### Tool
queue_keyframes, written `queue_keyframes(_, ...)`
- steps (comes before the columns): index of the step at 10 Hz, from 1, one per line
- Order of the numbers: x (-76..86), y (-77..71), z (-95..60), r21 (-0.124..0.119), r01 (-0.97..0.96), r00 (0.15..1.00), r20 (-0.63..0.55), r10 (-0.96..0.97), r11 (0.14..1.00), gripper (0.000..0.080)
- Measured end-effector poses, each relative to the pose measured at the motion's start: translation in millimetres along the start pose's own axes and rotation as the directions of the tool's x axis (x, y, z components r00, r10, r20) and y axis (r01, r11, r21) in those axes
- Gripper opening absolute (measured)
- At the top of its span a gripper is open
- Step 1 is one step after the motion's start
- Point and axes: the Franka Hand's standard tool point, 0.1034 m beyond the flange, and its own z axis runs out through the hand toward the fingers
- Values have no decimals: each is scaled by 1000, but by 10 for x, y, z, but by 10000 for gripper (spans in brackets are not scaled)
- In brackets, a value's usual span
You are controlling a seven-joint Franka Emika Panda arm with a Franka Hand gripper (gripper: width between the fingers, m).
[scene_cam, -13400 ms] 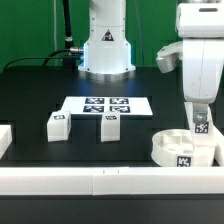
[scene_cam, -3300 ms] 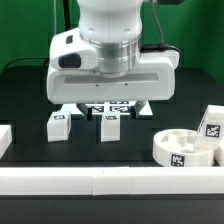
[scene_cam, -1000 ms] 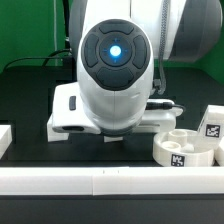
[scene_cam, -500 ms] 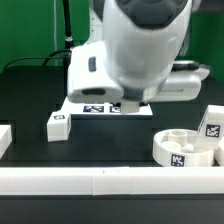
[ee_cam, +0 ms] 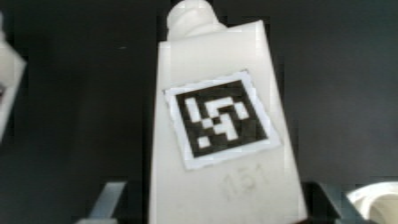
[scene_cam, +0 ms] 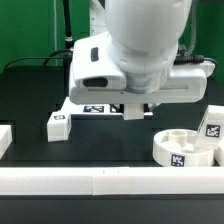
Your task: Assemble stool
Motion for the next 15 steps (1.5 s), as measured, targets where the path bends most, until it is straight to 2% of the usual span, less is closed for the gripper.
queue_keyframes(2,-38,-126,-150,48,-43,993,-107,48,998,324)
queue_keyframes(3,5,-151,-247,49,-36,983,-176,44,998,324)
queue_keyframes(4,70,-149,-266,50,-36,960,-276,48,998,324)
queue_keyframes(6,54,-147,-258,51,-35,923,-381,52,998,324)
queue_keyframes(7,128,-150,-311,50,-33,879,-474,53,998,324)
queue_keyframes(8,123,-161,-313,49,-31,842,-536,53,998,324)
queue_keyframes(9,86,-200,-367,59,-34,817,-573,62,998,324)
queue_keyframes(10,68,-230,-476,72,-29,782,-620,67,997,324)
queue_keyframes(11,25,-247,-570,74,-24,761,-645,66,997,324)
queue_keyframes(12,46,-284,-691,69,-15,696,-716,60,997,324)
queue_keyframes(13,63,-280,-662,64,-14,640,-766,58,998,324)
queue_keyframes(14,63,-271,-624,62,-15,620,-782,58,998,324)
queue_keyframes(15,88,-275,-689,58,-11,541,-840,55,998,324)
